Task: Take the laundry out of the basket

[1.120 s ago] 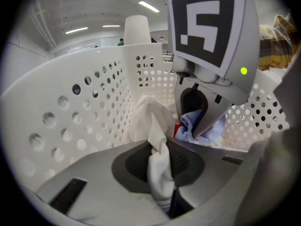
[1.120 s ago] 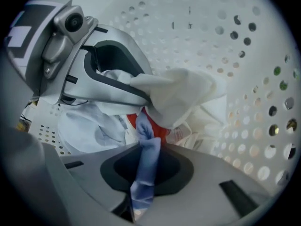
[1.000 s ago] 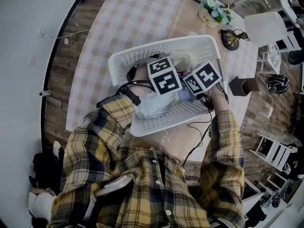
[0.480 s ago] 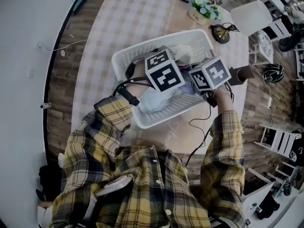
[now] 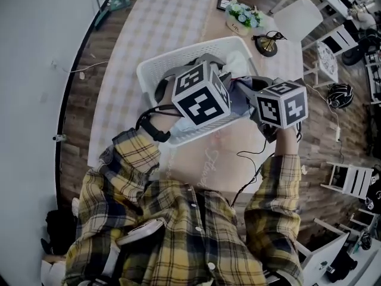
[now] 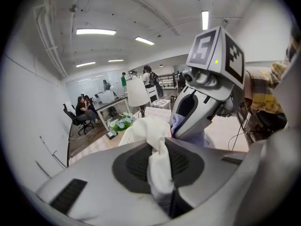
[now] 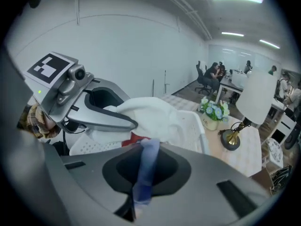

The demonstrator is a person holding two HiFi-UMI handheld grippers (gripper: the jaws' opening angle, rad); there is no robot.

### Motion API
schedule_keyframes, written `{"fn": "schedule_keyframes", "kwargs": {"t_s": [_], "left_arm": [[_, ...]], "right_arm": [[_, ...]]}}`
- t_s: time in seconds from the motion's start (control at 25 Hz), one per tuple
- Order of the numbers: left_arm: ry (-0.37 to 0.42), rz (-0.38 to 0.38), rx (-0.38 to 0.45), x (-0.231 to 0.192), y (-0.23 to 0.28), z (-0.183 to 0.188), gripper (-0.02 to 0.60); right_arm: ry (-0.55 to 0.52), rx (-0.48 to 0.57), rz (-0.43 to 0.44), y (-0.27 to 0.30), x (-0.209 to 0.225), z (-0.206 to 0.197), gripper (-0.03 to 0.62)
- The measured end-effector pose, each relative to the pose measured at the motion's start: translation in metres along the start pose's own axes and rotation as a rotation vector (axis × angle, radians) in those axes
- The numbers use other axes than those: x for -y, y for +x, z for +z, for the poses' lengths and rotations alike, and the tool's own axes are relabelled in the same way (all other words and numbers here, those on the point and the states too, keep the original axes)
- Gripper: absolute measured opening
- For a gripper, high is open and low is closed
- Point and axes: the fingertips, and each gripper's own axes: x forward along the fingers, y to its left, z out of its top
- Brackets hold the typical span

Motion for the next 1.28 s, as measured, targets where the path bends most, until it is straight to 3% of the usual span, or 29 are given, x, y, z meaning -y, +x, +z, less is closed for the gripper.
{"fn": "schedule_keyframes", "kwargs": {"t_s": [0.24,0.6,1.28], "left_arm": [[0.031,0.036,0.088,0.041,-0.021,0.062,0.067],[0.130,0.029,0.201,0.126,-0.025,0.156,0.061],[0.256,-0.083,0.350,0.290,0.010,0.296,0.061]], "right_arm": [[0.004,0.156,-0.012,-0.070,0.002,-0.001,0.044],[0.011,0.326,-0.061,-0.177,0.017,-0.030,0.044],[0.047,0.461,-0.242,-0.361,0.074,-0.137,0.044]]}}
